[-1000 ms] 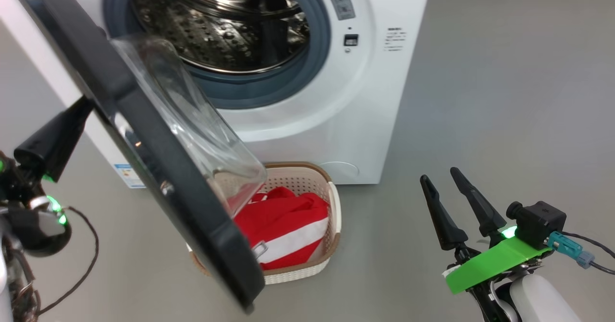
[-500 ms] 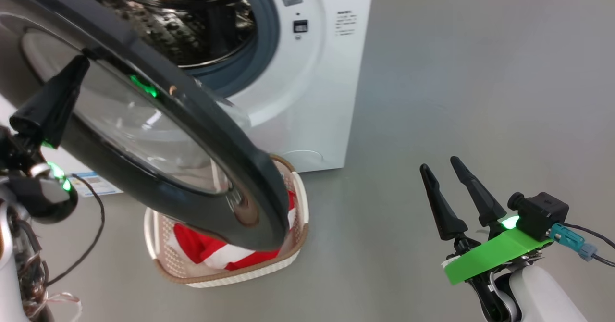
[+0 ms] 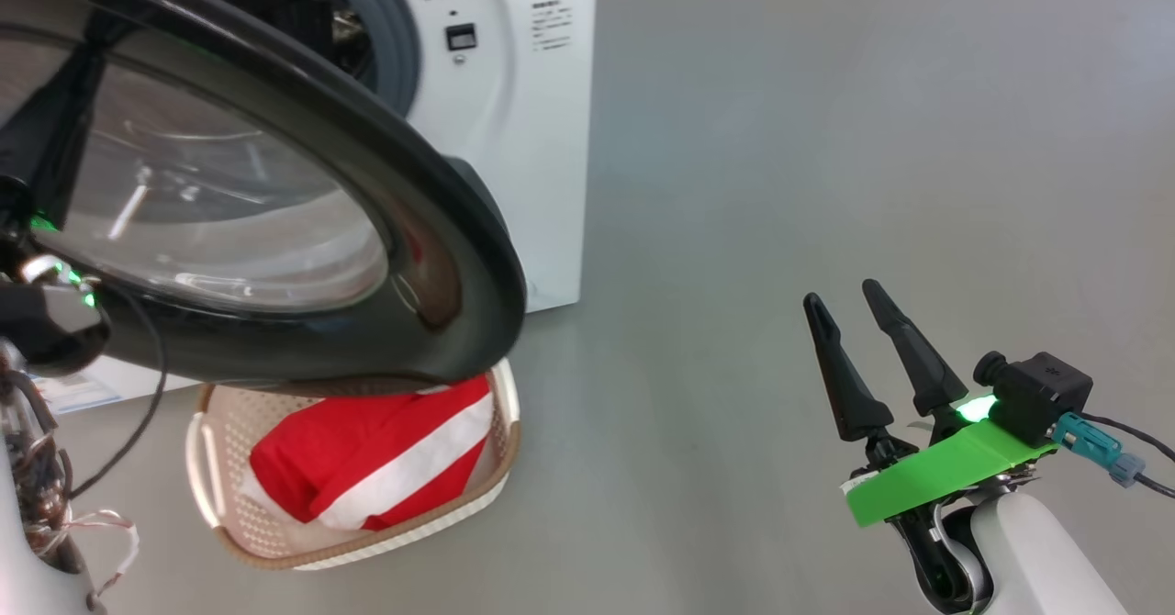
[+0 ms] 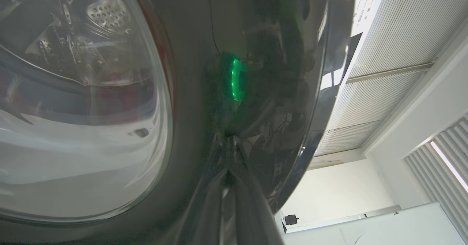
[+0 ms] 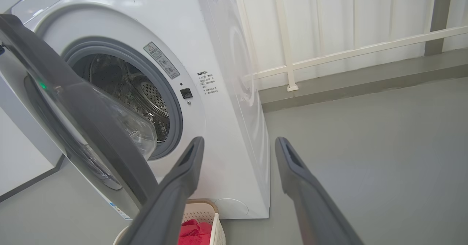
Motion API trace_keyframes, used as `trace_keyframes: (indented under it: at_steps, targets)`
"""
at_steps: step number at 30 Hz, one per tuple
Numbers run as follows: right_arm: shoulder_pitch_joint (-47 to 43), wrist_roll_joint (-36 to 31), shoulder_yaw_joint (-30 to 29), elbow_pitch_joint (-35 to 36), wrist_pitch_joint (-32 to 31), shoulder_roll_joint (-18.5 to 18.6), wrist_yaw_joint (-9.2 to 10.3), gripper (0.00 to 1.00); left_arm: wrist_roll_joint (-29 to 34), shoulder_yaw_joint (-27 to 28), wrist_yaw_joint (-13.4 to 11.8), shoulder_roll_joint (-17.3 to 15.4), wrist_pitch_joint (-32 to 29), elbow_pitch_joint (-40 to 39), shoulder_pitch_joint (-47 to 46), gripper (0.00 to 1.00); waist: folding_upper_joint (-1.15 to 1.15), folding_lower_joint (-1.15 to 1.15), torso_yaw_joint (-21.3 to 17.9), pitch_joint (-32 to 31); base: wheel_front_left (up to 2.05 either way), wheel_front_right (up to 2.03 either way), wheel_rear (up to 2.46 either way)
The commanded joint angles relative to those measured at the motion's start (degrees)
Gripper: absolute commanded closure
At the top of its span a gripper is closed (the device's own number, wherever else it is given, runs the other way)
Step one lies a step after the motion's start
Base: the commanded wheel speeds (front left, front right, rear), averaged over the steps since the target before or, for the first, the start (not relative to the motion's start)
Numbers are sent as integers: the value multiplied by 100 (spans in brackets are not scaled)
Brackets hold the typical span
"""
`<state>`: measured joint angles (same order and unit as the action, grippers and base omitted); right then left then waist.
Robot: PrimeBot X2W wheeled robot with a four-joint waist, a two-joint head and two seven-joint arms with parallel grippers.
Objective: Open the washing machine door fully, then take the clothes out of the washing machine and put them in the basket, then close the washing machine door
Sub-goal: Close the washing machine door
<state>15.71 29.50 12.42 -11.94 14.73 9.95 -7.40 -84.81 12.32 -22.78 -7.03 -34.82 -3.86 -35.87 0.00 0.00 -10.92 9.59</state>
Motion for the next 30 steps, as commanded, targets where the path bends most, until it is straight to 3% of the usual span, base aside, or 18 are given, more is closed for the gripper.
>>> trace_keyframes:
  at_steps: [1,17,30]
  targets:
    - [138,74,110,151,27,-26,-9,0,95,139,170,-242,57,-64,-288,100,0,0,-186,72,0,0,0]
    - [162,65,76,198,27,-61,-9,0,399,178,639,-366,469,559,-732,100,0,0,-571,221,0,0,0]
    - [151,28,48,167,27,-65,-9,0,463,57,800,-340,451,668,-712,100,0,0,-489,180,0,0,0]
